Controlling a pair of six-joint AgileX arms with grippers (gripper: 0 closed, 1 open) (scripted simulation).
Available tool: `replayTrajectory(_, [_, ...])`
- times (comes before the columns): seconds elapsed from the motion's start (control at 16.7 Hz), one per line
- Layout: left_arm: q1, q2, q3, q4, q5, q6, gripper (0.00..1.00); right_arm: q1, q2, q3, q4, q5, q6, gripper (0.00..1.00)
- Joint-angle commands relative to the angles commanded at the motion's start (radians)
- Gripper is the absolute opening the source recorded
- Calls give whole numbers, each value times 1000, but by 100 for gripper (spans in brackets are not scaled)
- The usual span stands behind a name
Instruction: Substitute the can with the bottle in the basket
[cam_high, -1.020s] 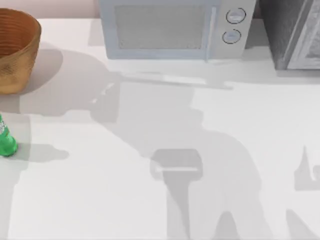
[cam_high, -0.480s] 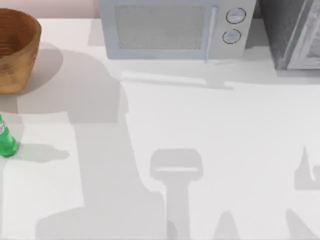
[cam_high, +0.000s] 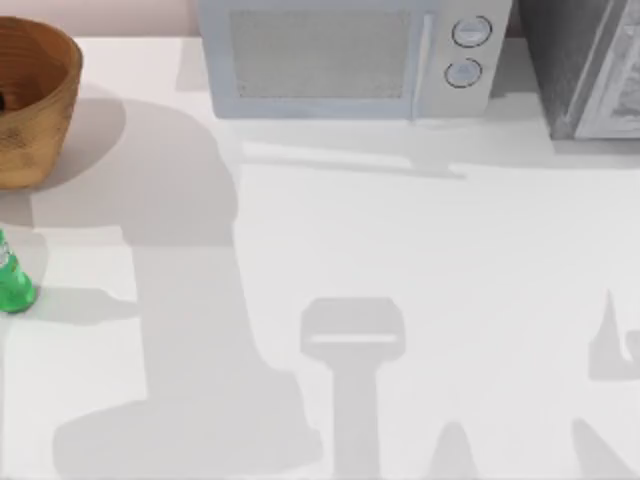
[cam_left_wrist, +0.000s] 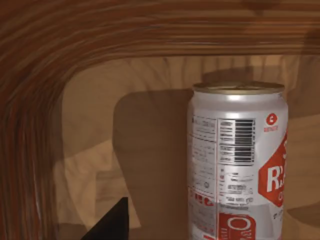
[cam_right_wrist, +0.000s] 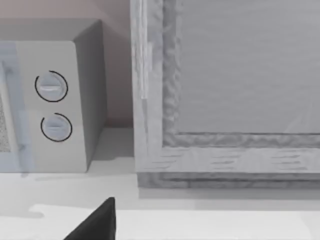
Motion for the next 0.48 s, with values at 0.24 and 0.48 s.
replayTrajectory(0.24, [-8, -6, -27, 25, -1, -6, 100, 0, 0, 0, 0, 0, 0, 100])
replayTrajectory(0.48, [-16, -24, -146, 127, -2, -17, 100, 0, 0, 0, 0, 0, 0, 100])
